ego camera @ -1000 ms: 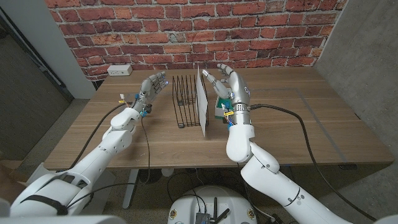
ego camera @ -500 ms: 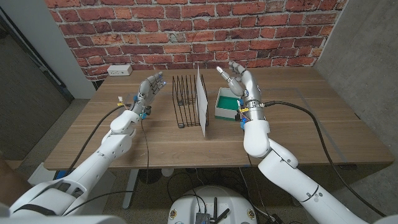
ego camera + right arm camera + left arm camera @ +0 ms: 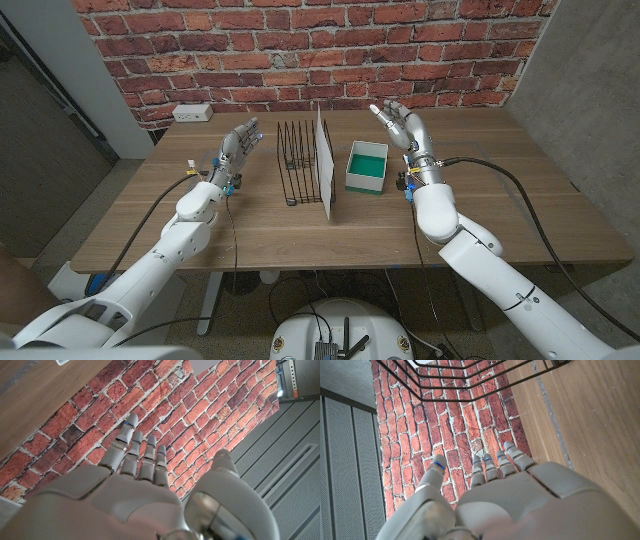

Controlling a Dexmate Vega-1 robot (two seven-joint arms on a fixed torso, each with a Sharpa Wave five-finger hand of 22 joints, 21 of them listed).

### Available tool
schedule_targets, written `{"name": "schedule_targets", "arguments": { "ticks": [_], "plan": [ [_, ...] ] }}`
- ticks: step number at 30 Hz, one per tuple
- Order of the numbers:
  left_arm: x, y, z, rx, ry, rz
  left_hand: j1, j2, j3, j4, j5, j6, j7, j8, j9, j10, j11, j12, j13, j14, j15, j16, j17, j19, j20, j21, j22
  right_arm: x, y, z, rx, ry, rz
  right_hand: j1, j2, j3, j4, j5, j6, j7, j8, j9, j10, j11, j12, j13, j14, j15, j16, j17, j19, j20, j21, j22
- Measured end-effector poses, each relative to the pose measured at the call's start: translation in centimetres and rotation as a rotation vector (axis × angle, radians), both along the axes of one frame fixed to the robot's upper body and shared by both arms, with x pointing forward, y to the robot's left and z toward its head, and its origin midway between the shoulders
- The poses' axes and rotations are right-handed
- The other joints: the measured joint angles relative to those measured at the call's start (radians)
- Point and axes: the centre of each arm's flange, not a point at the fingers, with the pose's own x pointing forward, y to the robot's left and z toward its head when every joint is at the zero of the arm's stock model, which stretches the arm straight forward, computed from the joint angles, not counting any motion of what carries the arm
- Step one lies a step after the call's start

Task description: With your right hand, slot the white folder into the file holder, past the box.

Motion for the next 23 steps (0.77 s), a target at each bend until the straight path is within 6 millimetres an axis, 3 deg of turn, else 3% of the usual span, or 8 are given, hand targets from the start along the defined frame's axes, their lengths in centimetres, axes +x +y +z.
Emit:
{"name": "schedule_targets", "arguments": {
  "ticks": [7,8,12,16,17,23],
  "plan": [
    [-0.3,-0.3,-0.3,-0.005,0.001,0.005,0.004,-0.004,0.000,0.000,0.000,0.000,0.000,0.000,0.000,0.000,0.000,0.000,0.000,0.000,0.000,0.000,0.000,0.000,0.000,0.000,0.000,0.7,-1.1,0.1,0.032,0.023,0.066,-0.013,0.012,0.000,0.000,0.000,-0.021,-0.008,0.000,0.000,-0.007,-0.004,0.000,-0.007,-0.013,-0.002,0.000,-0.005,-0.023,0.000,-0.004,0.000],
    [-0.3,-0.2,-0.3,-0.010,0.005,0.016,0.004,-0.004,0.000,0.000,0.000,-0.002,0.002,0.000,0.000,0.000,0.000,0.000,0.000,0.000,0.000,0.000,0.000,0.000,0.000,0.000,0.000,1.3,-2.2,-0.1,0.031,0.030,0.044,-0.018,0.007,0.000,0.000,0.000,-0.022,-0.009,0.000,0.000,-0.013,-0.005,0.000,-0.007,-0.016,-0.006,0.000,-0.005,-0.026,-0.002,-0.004,0.000],
    [-0.3,-0.3,-0.4,-0.014,0.008,0.023,0.004,-0.004,-0.003,-0.003,0.000,-0.005,0.005,0.000,0.000,0.000,0.000,0.000,0.000,-0.004,0.004,0.000,0.000,0.000,0.000,0.000,0.000,1.9,-3.3,-0.3,0.046,0.050,0.070,-0.027,0.009,-0.004,0.004,0.000,-0.034,-0.013,0.000,0.000,-0.029,-0.006,0.000,-0.008,-0.025,-0.006,0.000,-0.010,-0.031,0.003,-0.004,0.000],
    [-0.4,-0.5,-0.4,-0.015,0.006,0.020,0.008,0.000,-0.004,-0.004,0.000,-0.007,0.002,0.000,0.000,0.000,0.000,0.000,0.000,-0.004,0.004,0.000,0.000,0.000,0.000,0.000,0.000,1.8,-3.0,-0.2,0.060,0.053,0.118,-0.034,0.012,-0.006,0.006,0.000,-0.043,-0.022,0.000,0.000,-0.045,-0.005,0.000,-0.011,-0.039,-0.002,0.000,-0.014,-0.039,0.000,-0.004,-0.005],
    [-0.3,-0.4,-0.5,-0.019,0.012,0.031,0.008,0.000,-0.004,-0.004,0.000,-0.010,0.000,0.000,0.000,0.000,0.000,0.000,0.000,-0.004,0.004,0.000,0.000,0.000,0.000,0.000,0.000,2.6,-4.2,-0.5,0.058,0.067,0.095,-0.041,0.012,-0.008,0.008,0.000,-0.053,-0.022,0.000,0.000,-0.049,-0.006,0.000,-0.011,-0.047,-0.001,0.000,-0.015,-0.042,0.003,-0.004,-0.005],
    [-0.4,-0.7,-0.6,-0.021,0.014,0.028,0.008,0.000,-0.006,-0.002,0.000,-0.011,0.000,0.000,0.000,0.000,0.000,0.000,0.000,-0.004,0.004,0.000,0.000,0.000,0.000,0.000,0.000,2.6,-4.2,-0.3,0.078,0.068,0.153,-0.052,0.013,-0.009,0.010,0.000,-0.060,-0.022,0.000,0.000,-0.052,-0.009,0.000,-0.016,-0.050,0.000,0.000,-0.019,-0.047,0.001,-0.004,-0.005]
  ]
}}
